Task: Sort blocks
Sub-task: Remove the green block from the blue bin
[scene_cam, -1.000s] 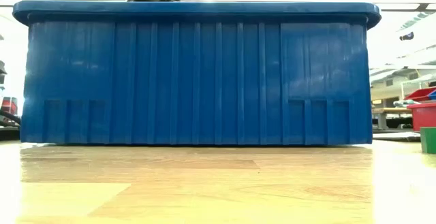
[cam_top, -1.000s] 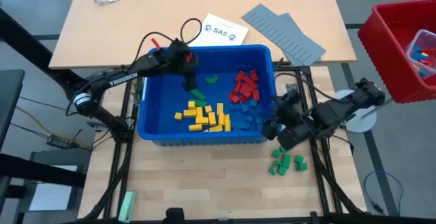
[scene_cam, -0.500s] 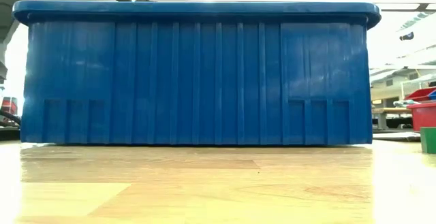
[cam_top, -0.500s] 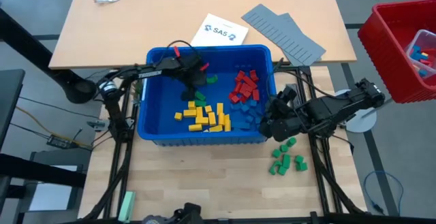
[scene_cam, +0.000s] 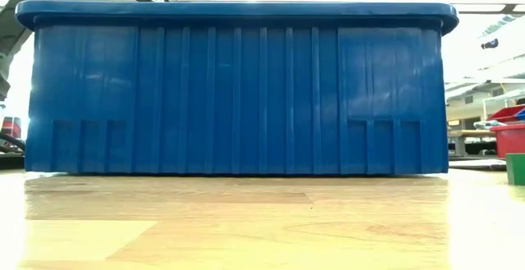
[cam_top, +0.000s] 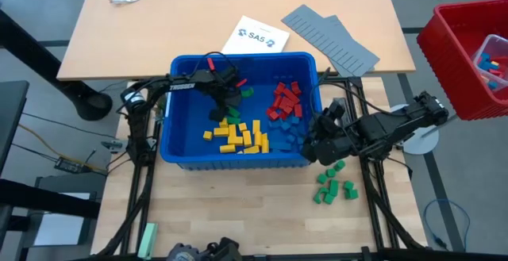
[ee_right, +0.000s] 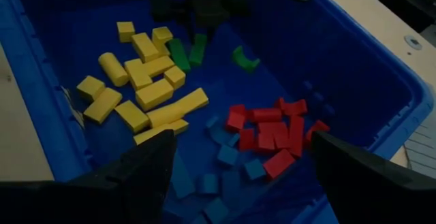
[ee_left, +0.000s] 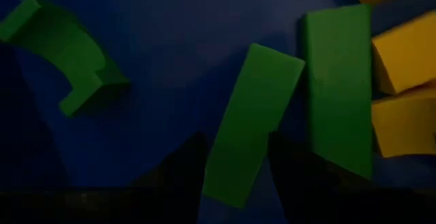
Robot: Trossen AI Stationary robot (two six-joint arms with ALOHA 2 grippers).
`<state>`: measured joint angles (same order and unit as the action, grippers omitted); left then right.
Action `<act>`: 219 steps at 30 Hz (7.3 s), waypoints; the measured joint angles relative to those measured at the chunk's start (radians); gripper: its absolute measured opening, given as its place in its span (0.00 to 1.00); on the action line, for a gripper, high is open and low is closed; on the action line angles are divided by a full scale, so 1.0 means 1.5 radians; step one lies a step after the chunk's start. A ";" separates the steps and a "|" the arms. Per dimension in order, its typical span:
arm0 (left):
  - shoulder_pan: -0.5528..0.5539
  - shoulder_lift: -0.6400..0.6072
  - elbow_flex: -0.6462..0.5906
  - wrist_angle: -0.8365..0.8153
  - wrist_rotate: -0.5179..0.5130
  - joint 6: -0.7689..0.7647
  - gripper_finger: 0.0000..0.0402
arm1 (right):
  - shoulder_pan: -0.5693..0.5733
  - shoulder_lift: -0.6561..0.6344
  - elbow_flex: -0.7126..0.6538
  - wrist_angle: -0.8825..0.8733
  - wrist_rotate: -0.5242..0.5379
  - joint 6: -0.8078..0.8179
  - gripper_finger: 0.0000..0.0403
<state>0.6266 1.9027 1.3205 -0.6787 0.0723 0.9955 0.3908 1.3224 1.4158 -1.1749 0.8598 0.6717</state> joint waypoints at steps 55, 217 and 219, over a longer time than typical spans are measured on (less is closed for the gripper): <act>-0.057 -0.280 0.197 0.017 0.261 -0.423 0.16 | -0.036 0.000 -0.017 0.421 -0.045 -0.220 0.78; -0.072 -0.121 0.196 -0.046 -0.028 -0.551 0.52 | 0.047 0.049 0.045 0.032 0.131 0.099 0.49; -0.067 -0.085 0.195 -0.049 -0.037 -0.574 0.52 | 0.024 0.063 0.045 0.032 0.131 0.093 0.49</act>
<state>0.5259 1.7753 1.6135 -0.7516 0.0171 0.1339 0.4268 1.4162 1.4830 -1.1267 1.0557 0.8105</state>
